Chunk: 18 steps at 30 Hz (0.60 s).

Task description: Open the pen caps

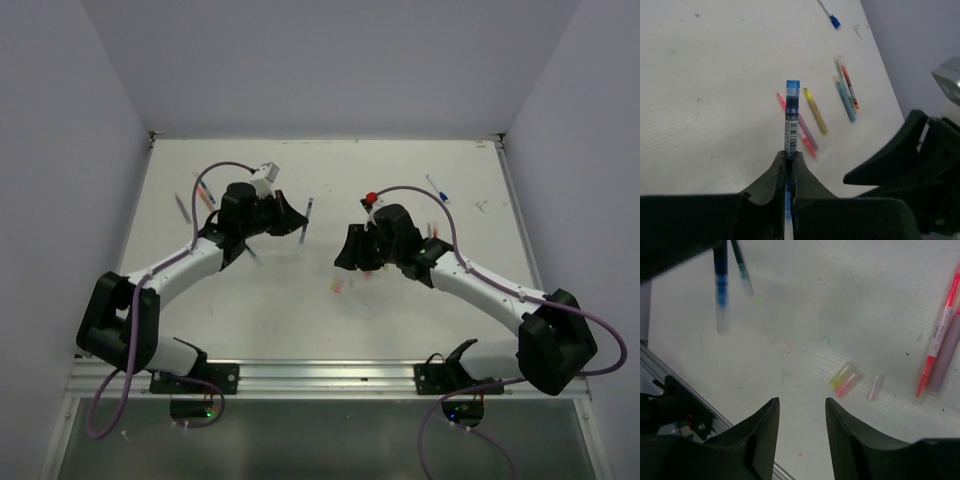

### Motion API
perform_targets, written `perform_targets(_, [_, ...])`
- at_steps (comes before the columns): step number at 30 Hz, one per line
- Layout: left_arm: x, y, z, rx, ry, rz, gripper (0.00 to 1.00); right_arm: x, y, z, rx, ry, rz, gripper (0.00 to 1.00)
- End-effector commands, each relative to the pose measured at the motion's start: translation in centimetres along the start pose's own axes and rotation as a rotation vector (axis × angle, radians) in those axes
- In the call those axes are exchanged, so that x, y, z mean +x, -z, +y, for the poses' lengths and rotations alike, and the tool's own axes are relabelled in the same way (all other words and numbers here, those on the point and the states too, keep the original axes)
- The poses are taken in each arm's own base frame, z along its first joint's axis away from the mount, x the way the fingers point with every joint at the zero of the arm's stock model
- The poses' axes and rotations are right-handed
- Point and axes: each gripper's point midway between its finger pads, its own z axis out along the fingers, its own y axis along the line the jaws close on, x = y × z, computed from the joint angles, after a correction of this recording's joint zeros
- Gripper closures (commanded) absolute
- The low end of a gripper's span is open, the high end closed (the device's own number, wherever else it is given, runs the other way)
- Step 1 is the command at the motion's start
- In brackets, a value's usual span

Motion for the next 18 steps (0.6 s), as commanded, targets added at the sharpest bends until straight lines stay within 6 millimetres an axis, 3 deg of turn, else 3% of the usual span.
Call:
perform_targets(1, [0.8, 1.3, -5.2, 0.179, -0.003, -0.026, 1.00, -4.2, 0.5, 4.4, -0.131, -0.053, -0.096, 0.54])
perform_targets(6, [2.8, 3.2, -7.5, 0.250, 0.021, -0.007, 1.00, -6.0, 0.2, 5.9, -0.175, -0.103, -0.136, 0.53])
perform_targets(9, [2.7, 4.0, -8.6, 0.287, 0.022, -0.003, 1.00, -7.1, 0.7, 6.5, -0.189, -0.107, -0.178, 0.53])
perform_targets(18, [3.1, 4.5, -8.8, 0.291, 0.014, 0.008, 1.00, -9.3, 1.6, 7.4, -0.185, -0.094, -0.222, 0.53])
